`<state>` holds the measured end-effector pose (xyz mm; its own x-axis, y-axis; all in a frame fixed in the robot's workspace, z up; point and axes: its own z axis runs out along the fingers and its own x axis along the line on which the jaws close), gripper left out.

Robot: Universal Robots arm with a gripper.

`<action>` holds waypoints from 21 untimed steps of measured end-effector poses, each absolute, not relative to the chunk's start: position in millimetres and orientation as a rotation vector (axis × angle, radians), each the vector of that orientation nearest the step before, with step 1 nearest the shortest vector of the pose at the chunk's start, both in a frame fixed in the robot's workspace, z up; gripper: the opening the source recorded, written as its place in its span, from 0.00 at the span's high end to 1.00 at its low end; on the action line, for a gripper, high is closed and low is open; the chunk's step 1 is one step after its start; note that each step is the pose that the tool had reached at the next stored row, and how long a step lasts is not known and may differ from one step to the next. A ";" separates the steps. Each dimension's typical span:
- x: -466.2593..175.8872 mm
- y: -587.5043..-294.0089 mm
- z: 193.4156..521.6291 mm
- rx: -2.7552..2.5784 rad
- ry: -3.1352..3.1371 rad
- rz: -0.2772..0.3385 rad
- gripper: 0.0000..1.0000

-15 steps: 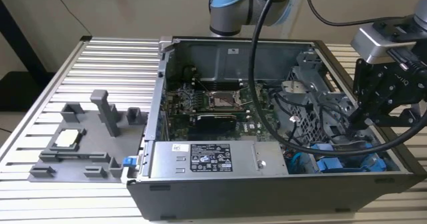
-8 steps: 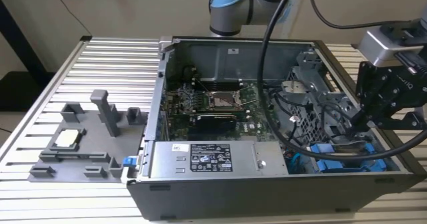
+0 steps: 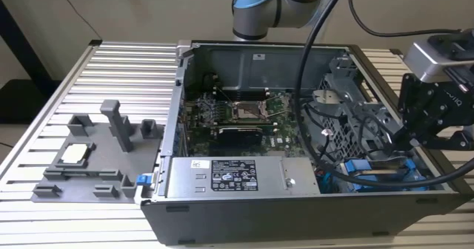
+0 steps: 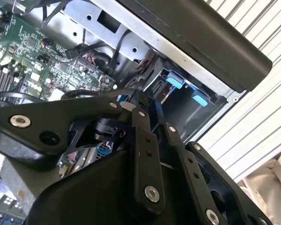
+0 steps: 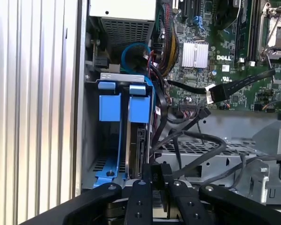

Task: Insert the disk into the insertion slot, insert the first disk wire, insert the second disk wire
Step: 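Insert the first disk wire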

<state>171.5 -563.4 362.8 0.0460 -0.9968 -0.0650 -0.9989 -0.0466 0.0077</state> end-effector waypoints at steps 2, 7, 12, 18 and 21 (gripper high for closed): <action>171.7 -564.9 360.8 -2.240 2.142 0.085 0.81; 171.9 -566.3 357.3 -2.215 2.167 0.088 0.81; 171.9 -567.7 354.4 -2.175 2.206 0.087 0.81; 172.2 -570.5 352.0 -2.152 2.233 0.093 0.81; 174.3 -571.7 351.3 -2.157 2.240 0.107 0.81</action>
